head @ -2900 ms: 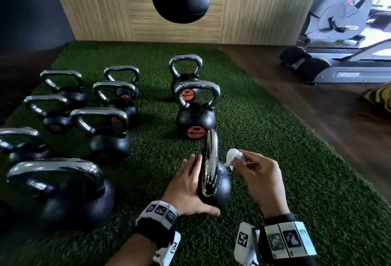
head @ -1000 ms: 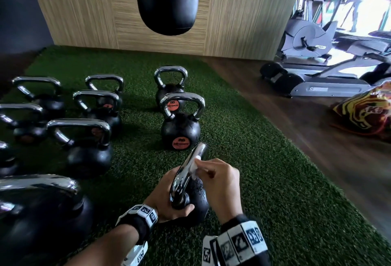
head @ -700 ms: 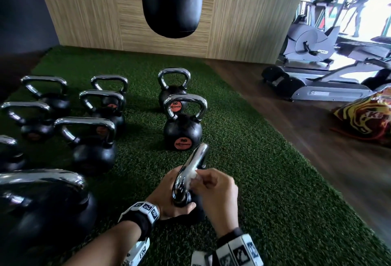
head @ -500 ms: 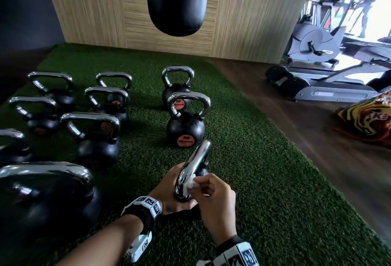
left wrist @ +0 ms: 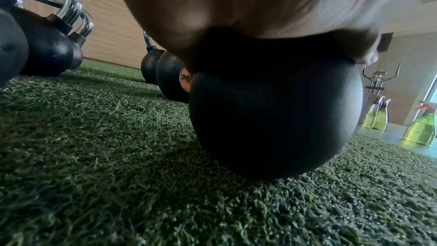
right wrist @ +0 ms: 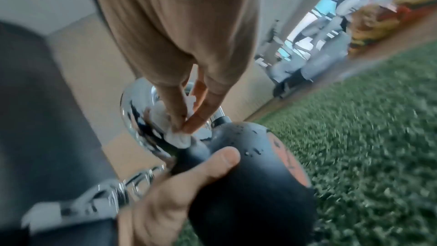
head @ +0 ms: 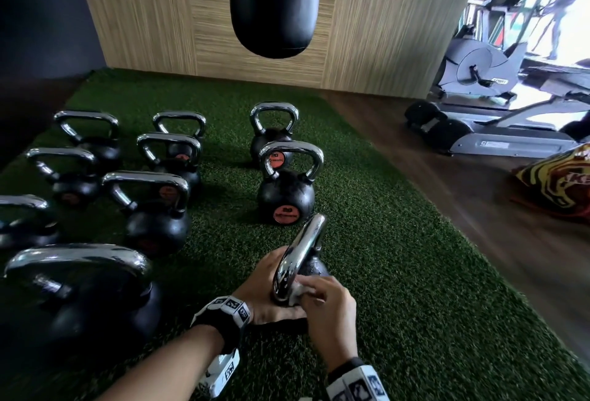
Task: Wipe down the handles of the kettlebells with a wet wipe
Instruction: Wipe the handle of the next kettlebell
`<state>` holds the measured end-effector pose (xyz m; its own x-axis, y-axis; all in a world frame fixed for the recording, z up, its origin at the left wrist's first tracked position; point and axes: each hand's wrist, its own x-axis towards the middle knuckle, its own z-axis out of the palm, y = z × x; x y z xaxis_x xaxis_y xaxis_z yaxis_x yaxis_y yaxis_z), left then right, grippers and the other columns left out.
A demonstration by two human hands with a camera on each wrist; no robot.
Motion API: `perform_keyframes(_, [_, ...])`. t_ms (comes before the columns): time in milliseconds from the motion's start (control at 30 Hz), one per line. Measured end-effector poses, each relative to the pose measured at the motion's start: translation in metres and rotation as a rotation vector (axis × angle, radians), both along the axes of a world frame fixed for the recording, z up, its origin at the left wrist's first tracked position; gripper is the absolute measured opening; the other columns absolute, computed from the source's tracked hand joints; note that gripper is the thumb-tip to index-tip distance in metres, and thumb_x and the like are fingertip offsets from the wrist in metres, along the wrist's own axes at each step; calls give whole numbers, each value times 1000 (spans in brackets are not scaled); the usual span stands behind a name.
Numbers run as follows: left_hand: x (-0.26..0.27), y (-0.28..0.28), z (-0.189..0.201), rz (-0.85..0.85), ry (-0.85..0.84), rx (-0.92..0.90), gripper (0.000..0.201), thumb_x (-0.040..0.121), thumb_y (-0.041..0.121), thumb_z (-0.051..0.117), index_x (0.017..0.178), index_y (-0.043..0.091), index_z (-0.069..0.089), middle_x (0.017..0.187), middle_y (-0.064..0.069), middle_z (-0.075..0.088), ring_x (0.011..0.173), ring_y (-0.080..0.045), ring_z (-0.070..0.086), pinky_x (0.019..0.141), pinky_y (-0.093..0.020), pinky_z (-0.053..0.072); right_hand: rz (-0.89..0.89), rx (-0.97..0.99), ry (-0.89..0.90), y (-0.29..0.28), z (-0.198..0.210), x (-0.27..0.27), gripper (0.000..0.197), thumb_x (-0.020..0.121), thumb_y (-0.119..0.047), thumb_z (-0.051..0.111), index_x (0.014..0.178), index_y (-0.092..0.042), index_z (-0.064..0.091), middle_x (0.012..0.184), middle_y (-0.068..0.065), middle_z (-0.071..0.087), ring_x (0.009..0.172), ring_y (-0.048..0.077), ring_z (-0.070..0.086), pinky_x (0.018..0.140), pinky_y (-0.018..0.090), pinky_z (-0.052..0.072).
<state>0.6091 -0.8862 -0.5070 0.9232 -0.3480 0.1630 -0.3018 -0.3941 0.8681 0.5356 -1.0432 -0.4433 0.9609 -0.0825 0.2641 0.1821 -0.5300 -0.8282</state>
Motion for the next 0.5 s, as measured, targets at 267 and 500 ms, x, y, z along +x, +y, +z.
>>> perform_keyframes(267, [-1, -1, 3, 0, -117, 83, 104, 62, 49, 95, 146, 44, 34, 146, 7, 51, 138, -17, 50, 112, -49, 44, 309, -286, 147, -4, 8, 44, 21, 92, 0, 65, 106, -8, 78, 112, 1, 68, 98, 13, 64, 77, 4, 45])
perform_keyframes(500, [-2, 4, 3, 14, -113, 87, 106, 56, 57, 93, 144, 44, 34, 140, 16, 47, 133, -9, 50, 112, -43, 45, 545, -90, 254, -17, 16, 58, 37, 79, 13, 56, 97, -10, 78, 107, 4, 72, 96, 21, 71, 86, 41, 59])
